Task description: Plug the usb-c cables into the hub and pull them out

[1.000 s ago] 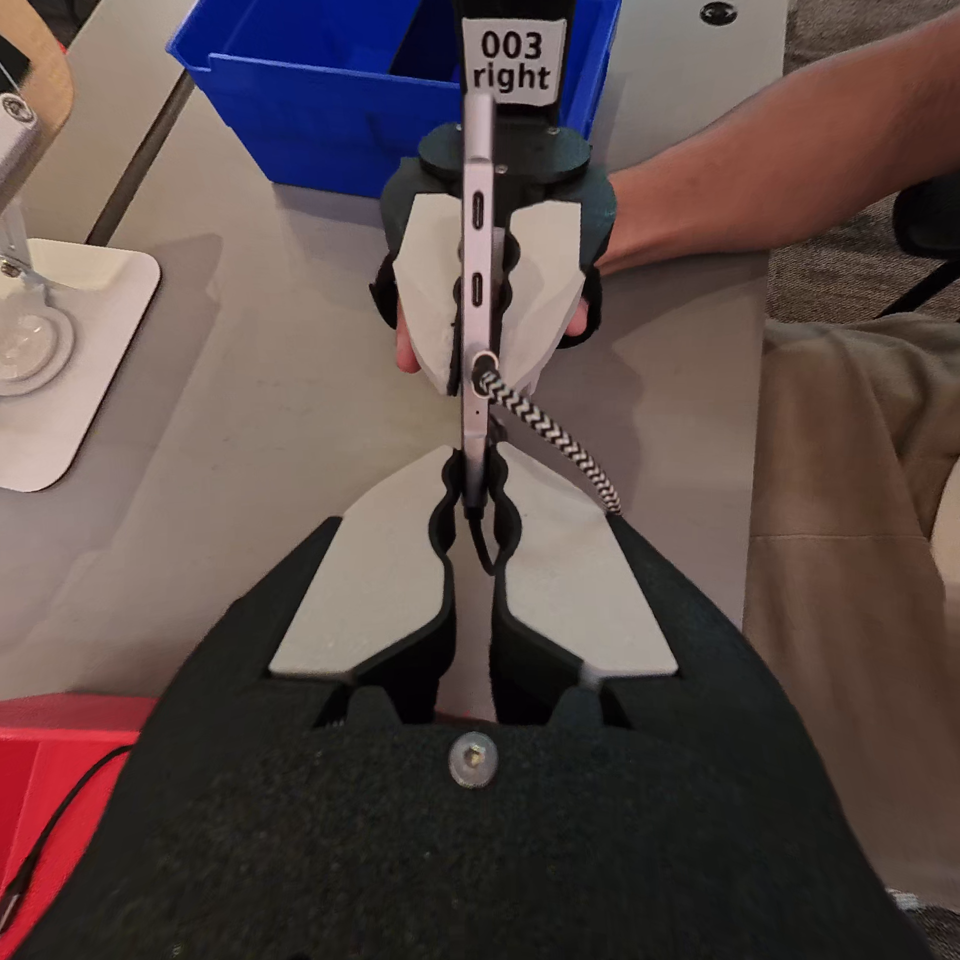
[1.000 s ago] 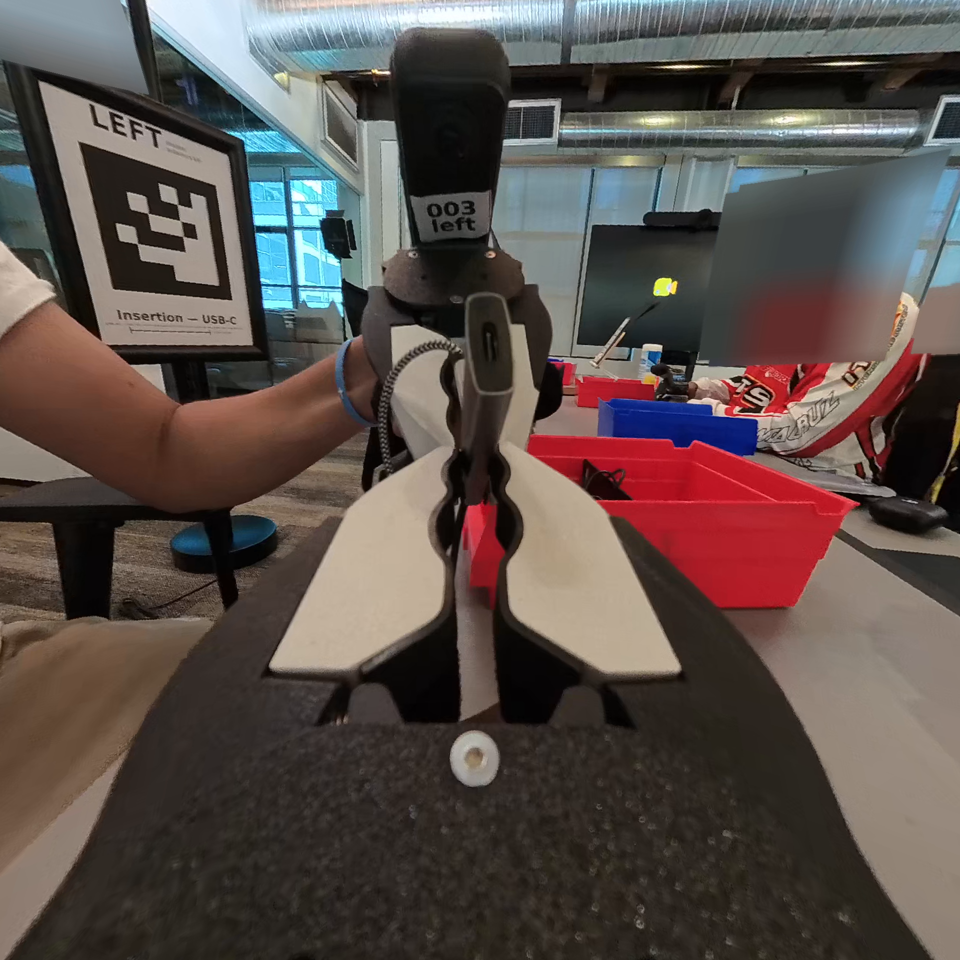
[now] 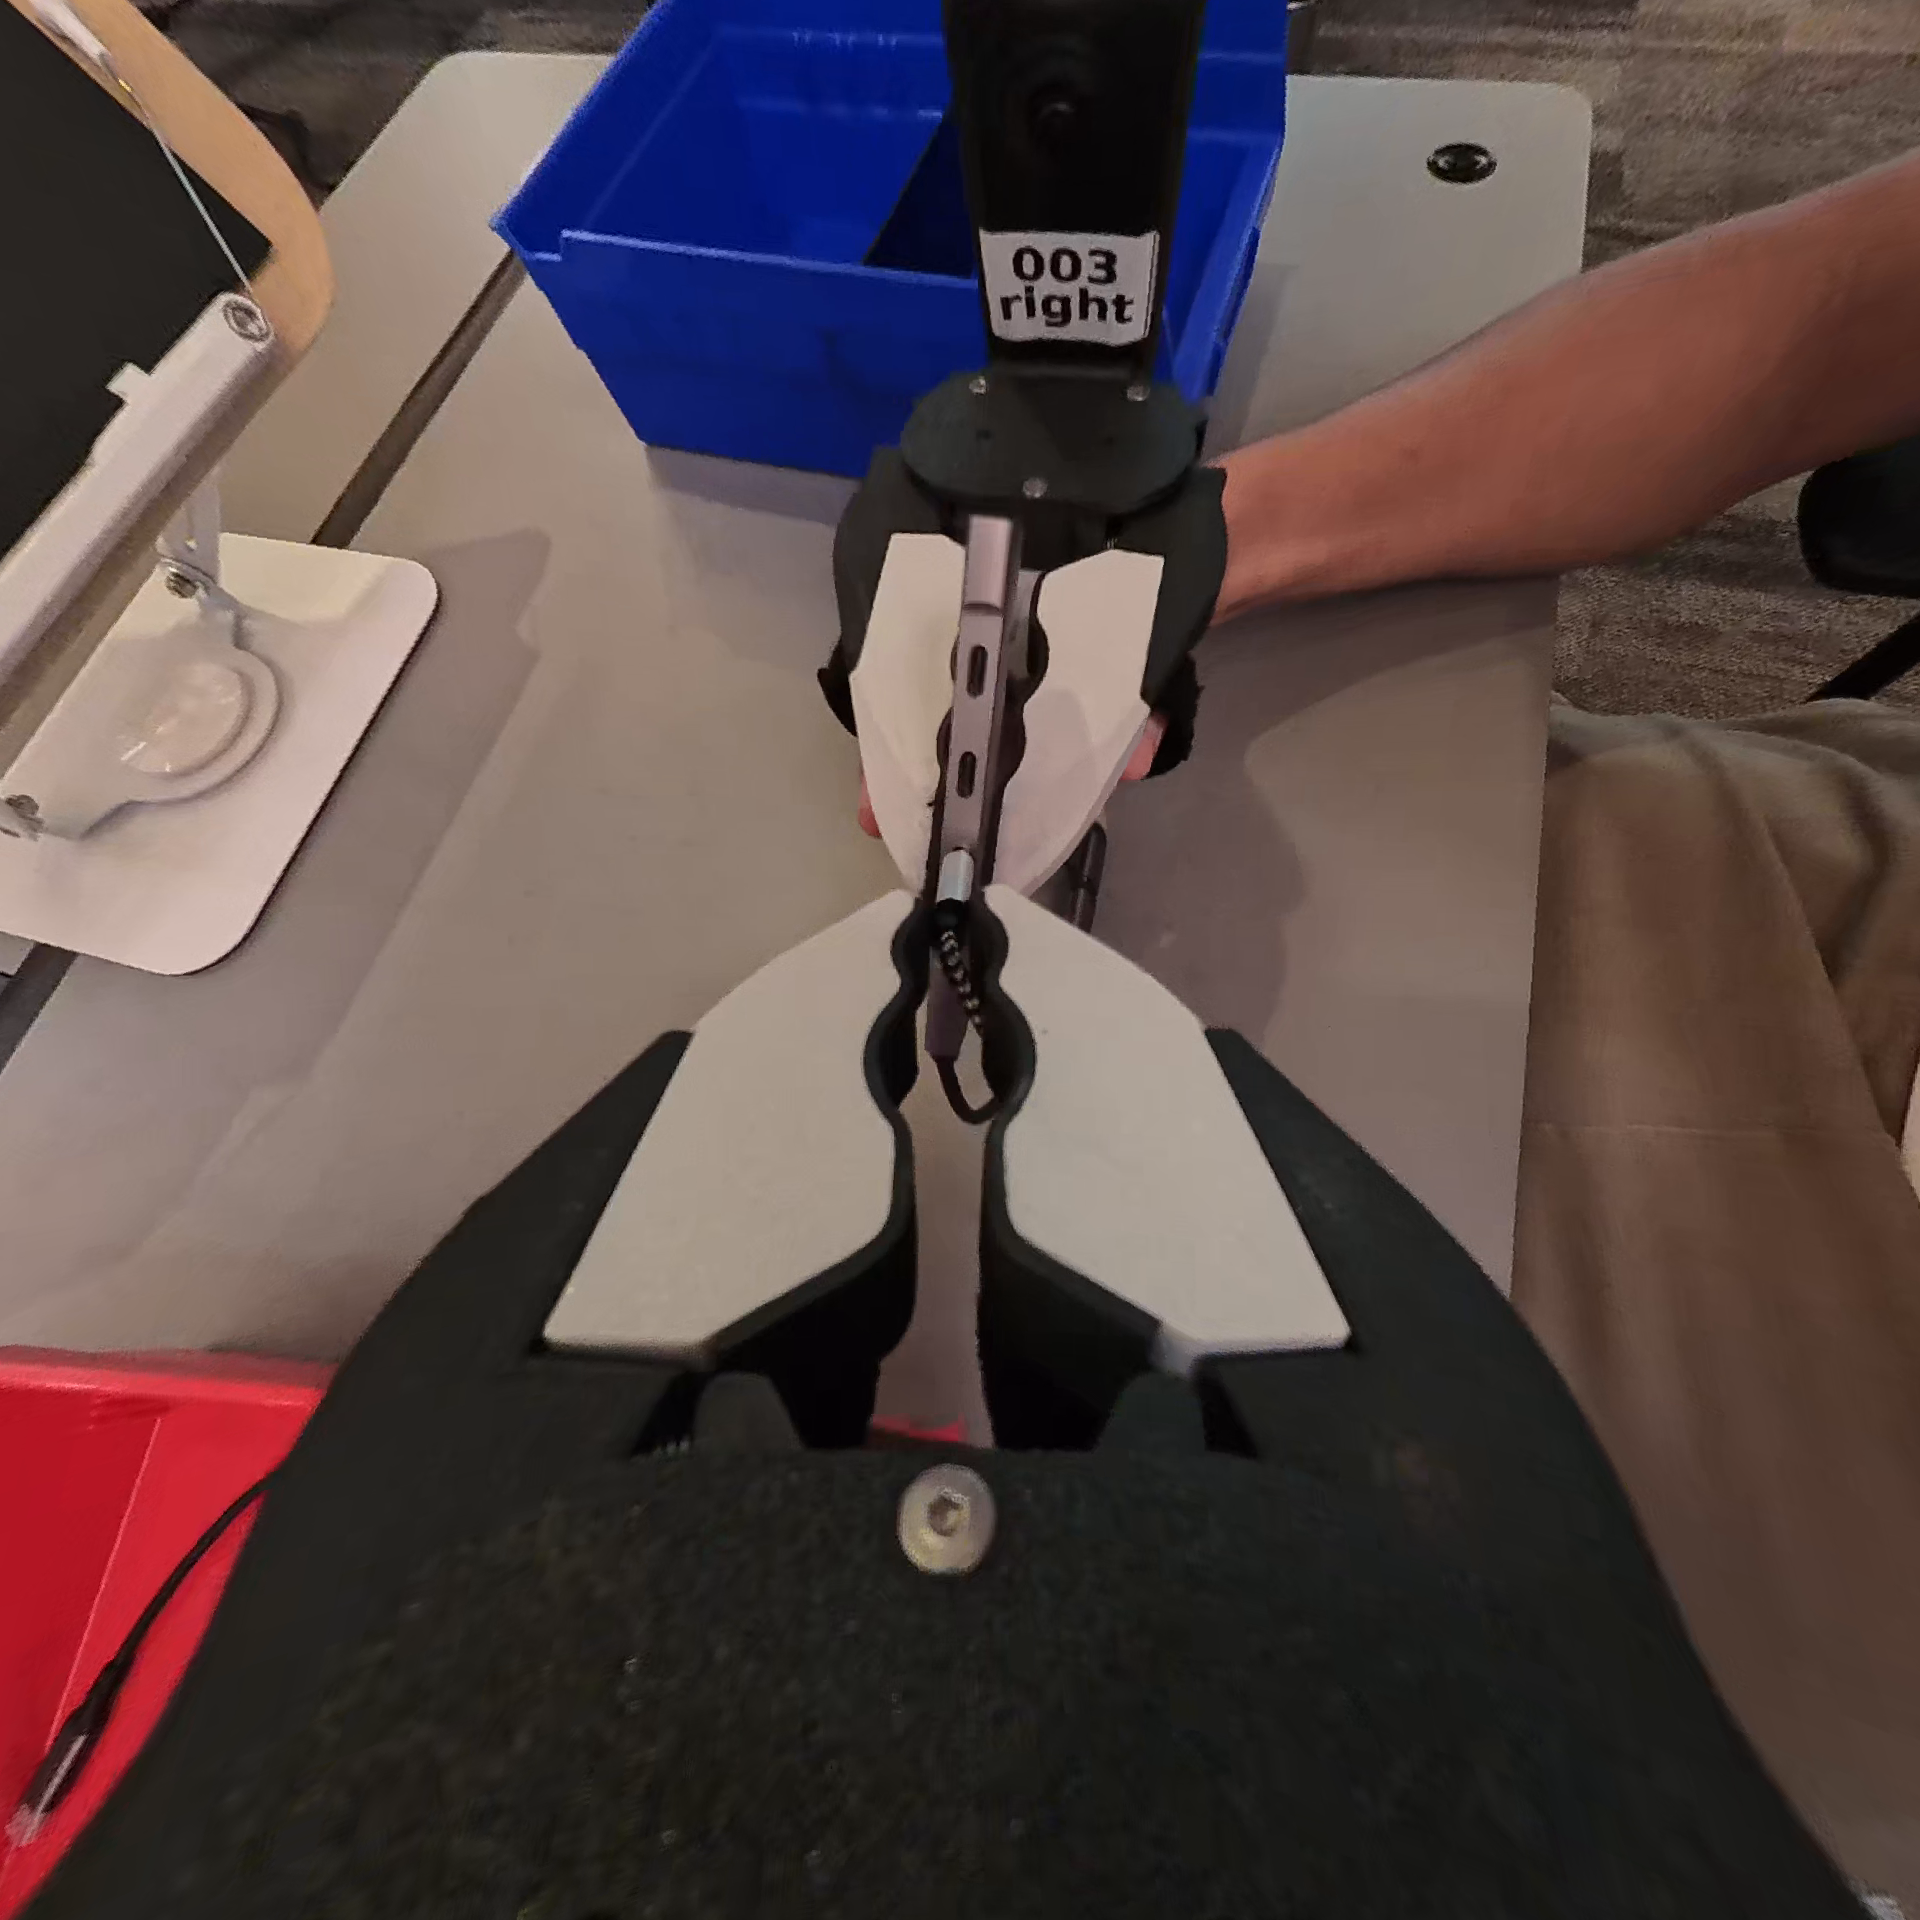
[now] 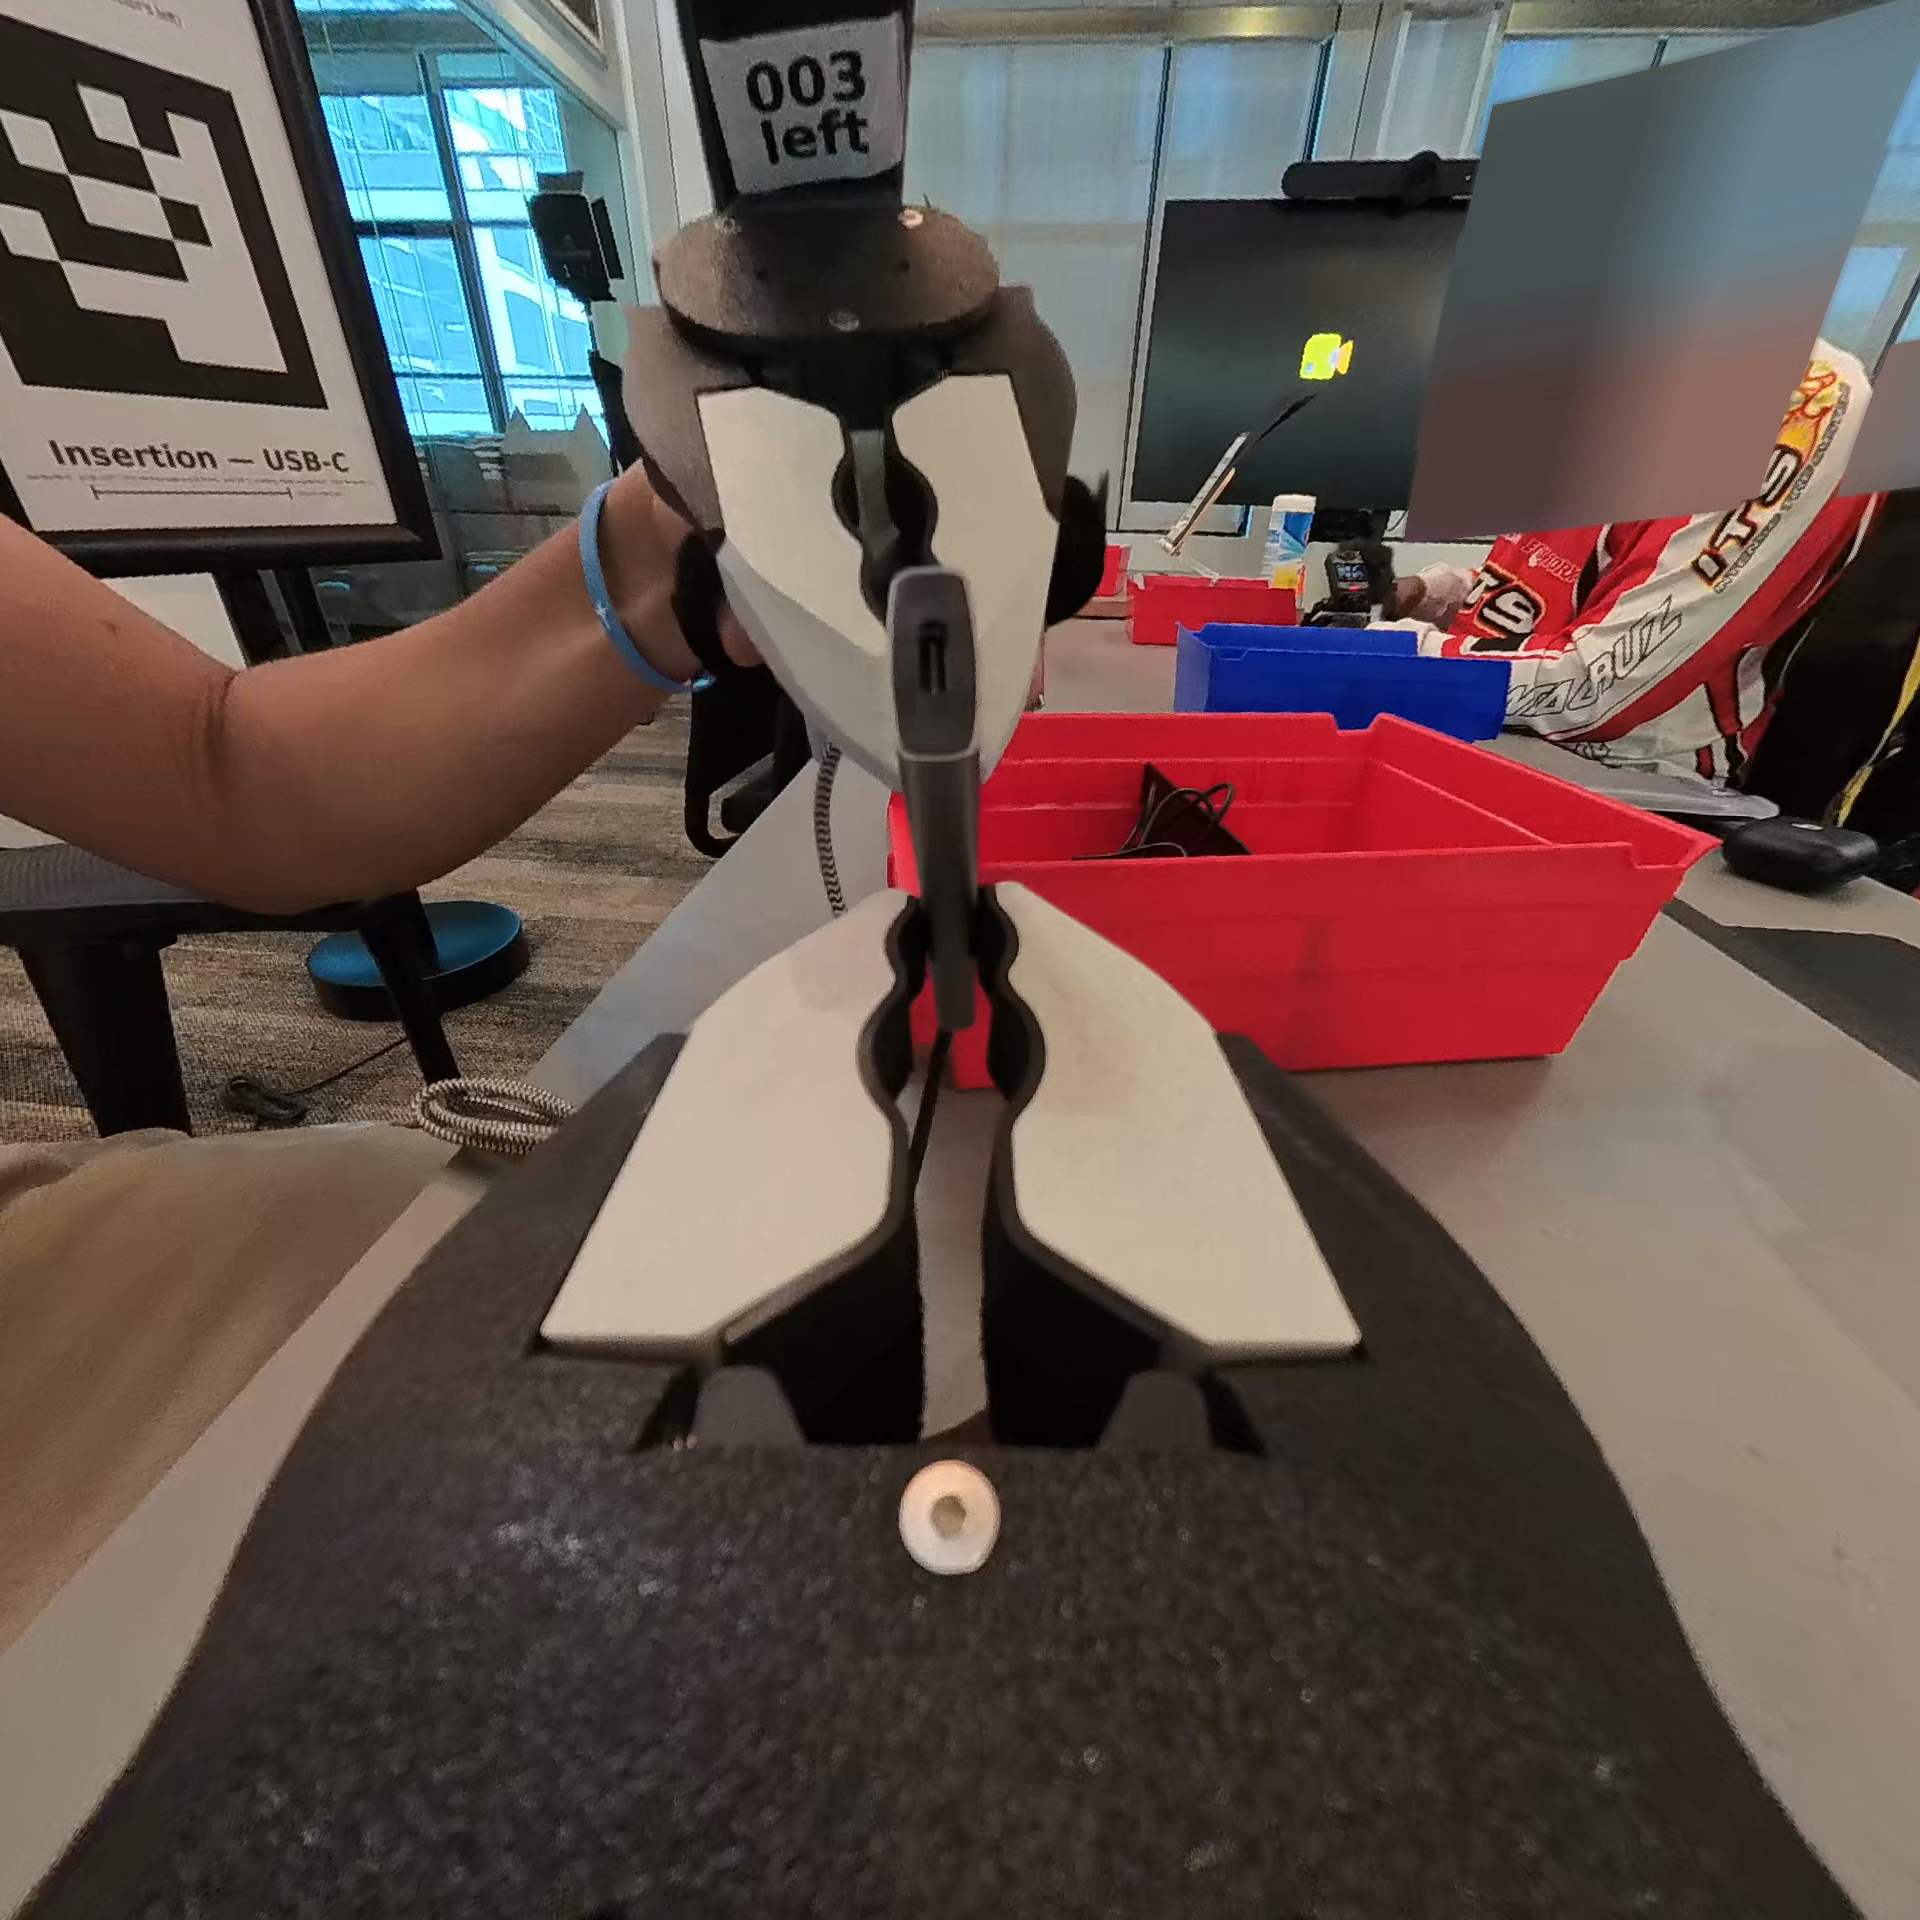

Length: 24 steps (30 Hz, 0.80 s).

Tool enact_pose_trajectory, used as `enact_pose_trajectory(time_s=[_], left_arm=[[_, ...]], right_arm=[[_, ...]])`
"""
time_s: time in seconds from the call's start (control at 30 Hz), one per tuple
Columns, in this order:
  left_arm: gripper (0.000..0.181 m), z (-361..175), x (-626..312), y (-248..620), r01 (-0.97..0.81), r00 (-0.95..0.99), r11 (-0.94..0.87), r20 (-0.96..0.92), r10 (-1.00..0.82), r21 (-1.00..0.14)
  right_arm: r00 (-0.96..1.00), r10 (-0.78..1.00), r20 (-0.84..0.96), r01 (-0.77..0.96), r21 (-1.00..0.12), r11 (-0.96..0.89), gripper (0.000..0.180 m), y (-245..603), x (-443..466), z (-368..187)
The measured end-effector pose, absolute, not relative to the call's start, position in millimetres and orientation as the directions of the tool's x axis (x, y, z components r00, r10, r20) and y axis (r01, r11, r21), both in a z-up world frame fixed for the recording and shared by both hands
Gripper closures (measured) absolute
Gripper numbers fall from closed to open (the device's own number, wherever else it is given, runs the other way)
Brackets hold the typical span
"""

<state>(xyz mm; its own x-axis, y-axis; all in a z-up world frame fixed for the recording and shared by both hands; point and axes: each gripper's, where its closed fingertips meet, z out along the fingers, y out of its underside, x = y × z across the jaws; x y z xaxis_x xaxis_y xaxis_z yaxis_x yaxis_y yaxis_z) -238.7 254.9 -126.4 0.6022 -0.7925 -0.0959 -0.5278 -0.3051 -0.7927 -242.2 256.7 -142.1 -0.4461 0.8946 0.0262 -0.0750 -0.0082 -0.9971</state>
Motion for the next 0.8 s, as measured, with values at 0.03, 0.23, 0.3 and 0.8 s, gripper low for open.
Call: enact_pose_trajectory(time_s=[0.03, 0.23, 0.3, 0.8], left_arm=[[0.175, -128, -239, 254, -0.532, 0.599, -0.305, -0.096, -0.795, -0.790], [0.175, -135, -237, 252, -0.576, 0.576, -0.293, -0.125, -0.808, -0.763], [0.175, -131, -235, 253, -0.560, 0.581, -0.288, -0.120, -0.805, -0.777], [0.166, -122, -242, 265, -0.576, 0.654, -0.291, -0.218, -0.725, -0.764]], right_arm=[[-0.447, 0.894, 0.026, -0.072, -0.997, -0.007, 0.171, 256, -242, -143], [-0.466, 0.885, 0.009, -0.053, -0.998, -0.018, 0.171, 251, -244, -152], [-0.479, 0.877, -0.026, -0.065, -0.996, -0.065, 0.171, 251, -243, -149], [-0.378, 0.926, 0.021, -0.047, -0.999, 0.003, 0.171, 268, -249, -148]])
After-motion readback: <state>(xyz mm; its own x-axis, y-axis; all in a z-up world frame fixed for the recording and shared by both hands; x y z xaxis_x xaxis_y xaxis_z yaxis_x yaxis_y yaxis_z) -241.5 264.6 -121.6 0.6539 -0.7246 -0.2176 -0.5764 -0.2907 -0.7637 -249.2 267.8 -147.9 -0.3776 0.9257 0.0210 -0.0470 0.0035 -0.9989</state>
